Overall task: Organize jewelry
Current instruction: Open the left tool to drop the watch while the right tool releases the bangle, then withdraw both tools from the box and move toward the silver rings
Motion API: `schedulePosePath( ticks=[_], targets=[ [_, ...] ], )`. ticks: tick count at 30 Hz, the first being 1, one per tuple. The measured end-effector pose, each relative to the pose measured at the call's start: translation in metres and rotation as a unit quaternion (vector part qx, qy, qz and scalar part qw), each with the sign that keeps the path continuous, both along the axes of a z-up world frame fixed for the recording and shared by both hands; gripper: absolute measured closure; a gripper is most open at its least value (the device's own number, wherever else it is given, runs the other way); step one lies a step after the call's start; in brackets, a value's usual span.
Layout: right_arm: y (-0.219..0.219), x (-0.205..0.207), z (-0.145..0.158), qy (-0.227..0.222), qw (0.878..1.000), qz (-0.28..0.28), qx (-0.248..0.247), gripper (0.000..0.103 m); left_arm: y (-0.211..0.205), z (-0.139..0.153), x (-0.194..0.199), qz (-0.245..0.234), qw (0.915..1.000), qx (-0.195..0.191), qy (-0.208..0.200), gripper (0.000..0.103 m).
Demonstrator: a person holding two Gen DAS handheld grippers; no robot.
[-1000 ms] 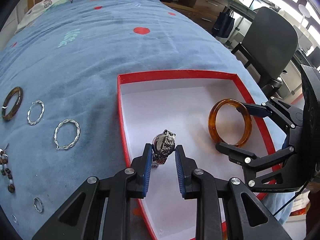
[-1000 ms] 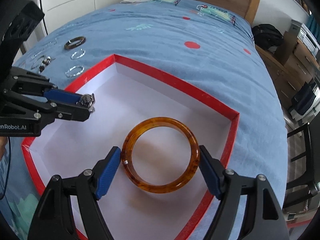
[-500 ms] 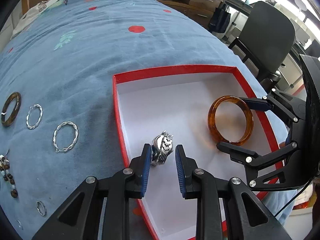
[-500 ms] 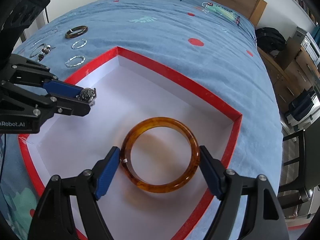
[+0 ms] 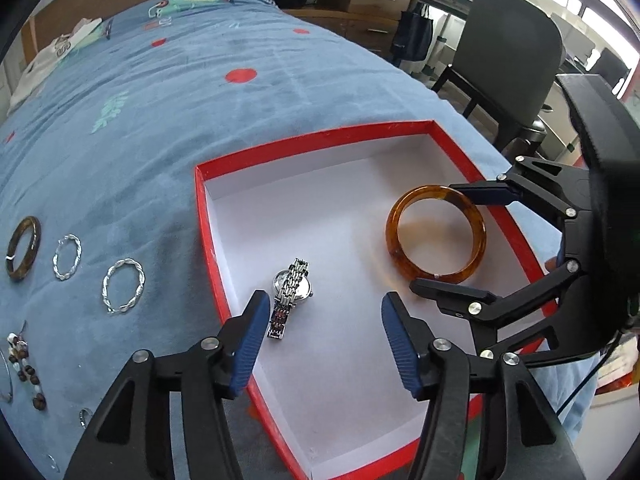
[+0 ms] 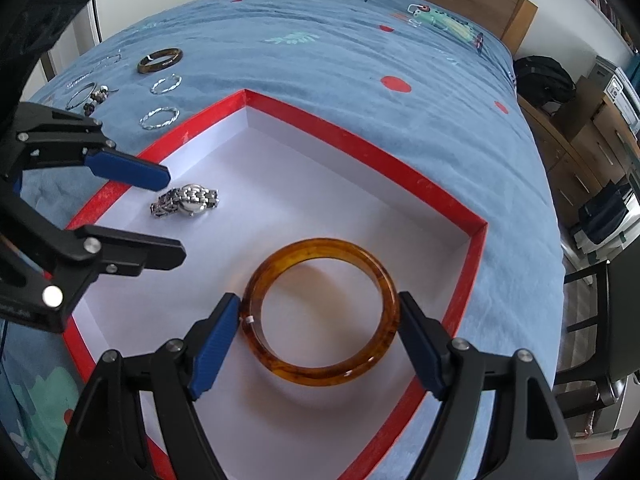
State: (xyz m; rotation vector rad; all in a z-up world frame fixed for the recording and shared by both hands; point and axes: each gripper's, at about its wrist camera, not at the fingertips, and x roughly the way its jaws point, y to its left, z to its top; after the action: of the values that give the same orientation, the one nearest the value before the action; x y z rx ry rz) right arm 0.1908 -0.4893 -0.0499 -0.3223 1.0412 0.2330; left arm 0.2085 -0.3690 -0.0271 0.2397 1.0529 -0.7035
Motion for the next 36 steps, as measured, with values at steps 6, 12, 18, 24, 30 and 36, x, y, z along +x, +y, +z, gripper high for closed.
schedulePosePath(
  ticks=[6, 12, 18, 24, 30, 36],
  targets=[
    [0.0, -0.003, 0.002, -0.001, 1.0, 0.001, -0.004, 0.026, 0.017, 0.017, -0.004, 0.001, 0.9998, -0.006, -0.02, 0.035],
    [0.006, -0.005, 0.016, -0.009, 1.0, -0.007, -0.001, 0.025, 0.049, 0.031, -0.007, 0.025, 0.9993, -0.018, -0.019, 0.033],
    [0.015, -0.013, 0.04, -0.02, 1.0, -0.018, 0.004, 0.025, 0.098, 0.048, -0.019, 0.059, 0.9976, -0.029, -0.021, 0.031],
    [0.025, -0.026, 0.035, 0.005, 0.998, -0.055, 0.028, 0.025, 0.155, 0.056, -0.037, 0.101, 0.9941, -0.034, -0.017, 0.031],
    [0.032, -0.052, 0.046, -0.005, 0.994, -0.1, 0.048, 0.025, 0.219, 0.06, -0.059, 0.147, 0.9882, -0.033, -0.024, 0.029],
    [0.048, -0.099, 0.08, -0.026, 0.99, -0.127, 0.051, 0.025, 0.296, 0.062, -0.094, 0.218, 0.9741, -0.046, -0.037, 0.028]
  ],
)
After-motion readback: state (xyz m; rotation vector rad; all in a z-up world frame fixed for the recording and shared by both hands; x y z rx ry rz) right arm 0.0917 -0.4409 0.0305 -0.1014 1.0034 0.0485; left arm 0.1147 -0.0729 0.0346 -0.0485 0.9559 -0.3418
